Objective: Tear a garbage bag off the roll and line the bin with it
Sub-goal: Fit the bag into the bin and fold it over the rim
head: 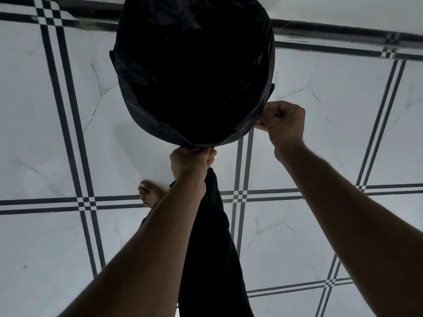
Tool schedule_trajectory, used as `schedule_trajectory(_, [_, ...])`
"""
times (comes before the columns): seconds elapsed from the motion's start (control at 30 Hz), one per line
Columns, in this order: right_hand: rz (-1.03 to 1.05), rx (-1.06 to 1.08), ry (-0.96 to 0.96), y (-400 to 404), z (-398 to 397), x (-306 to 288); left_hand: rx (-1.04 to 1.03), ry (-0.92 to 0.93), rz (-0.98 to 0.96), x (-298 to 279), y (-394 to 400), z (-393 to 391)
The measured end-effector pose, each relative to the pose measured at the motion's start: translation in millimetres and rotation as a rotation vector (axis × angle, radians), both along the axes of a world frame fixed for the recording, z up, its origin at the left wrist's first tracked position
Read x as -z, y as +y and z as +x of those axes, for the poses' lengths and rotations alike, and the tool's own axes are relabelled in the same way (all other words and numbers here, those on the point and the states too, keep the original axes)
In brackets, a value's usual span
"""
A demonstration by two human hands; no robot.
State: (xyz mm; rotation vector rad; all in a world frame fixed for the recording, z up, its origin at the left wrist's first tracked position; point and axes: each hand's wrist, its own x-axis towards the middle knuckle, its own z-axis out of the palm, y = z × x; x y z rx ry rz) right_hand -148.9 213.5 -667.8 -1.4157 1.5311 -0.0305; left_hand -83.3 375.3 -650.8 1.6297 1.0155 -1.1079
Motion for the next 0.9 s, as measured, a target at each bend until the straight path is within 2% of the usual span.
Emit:
schedule_trajectory(0.27, [-0.136, 0.021, 0.03, 8.9, 5.9, 19.8, 0.229, -0.026, 0.022, 36.7, 15.2, 25.2])
schedule_trajectory(0.4, [-0.054, 0.056, -0.018, 6.2, 5.9, 11.1, 0.392, 0.06, -0.088, 28.5, 32.9, 45.9])
schedule_trajectory(0.47, [0.026, 0.032, -0.039, 3.1, 7.1, -1.0, 0.448, 0.014, -0.037, 21.3, 49.3, 66.3])
schedule_trajectory(0.53, [0.009, -0.031, 0.019, 2.4, 2.7, -14.9, 0.316, -0.09, 0.051, 15.2, 63.9, 90.7])
schedule_trajectory(0.6, [-0.142, -0.096, 0.084, 5.6, -0.7, -31.6, 0.08, -0.145, 0.027, 4.6, 70.6, 112.8])
schedule_trajectory(0.63, [-0.227, -0.152, 0.108, 7.5, -0.6, -40.3, 0.027, -0.166, -0.007, 0.4, 70.9, 120.3])
schedule_trajectory(0.73, [-0.361, -0.284, 0.109, 18.6, 15.3, -55.3, 0.063, -0.278, -0.118, -8.1, 67.3, 133.7])
schedule_trajectory(0.83, [-0.35, -0.439, 0.008, 40.8, 41.8, -54.9, 0.049, -0.334, -0.135, -3.6, 63.7, 135.4])
schedule_trajectory(0.9, [-0.303, -0.532, -0.027, 54.4, 58.5, -48.6, -0.045, -0.316, -0.158, -0.7, 66.2, 133.5])
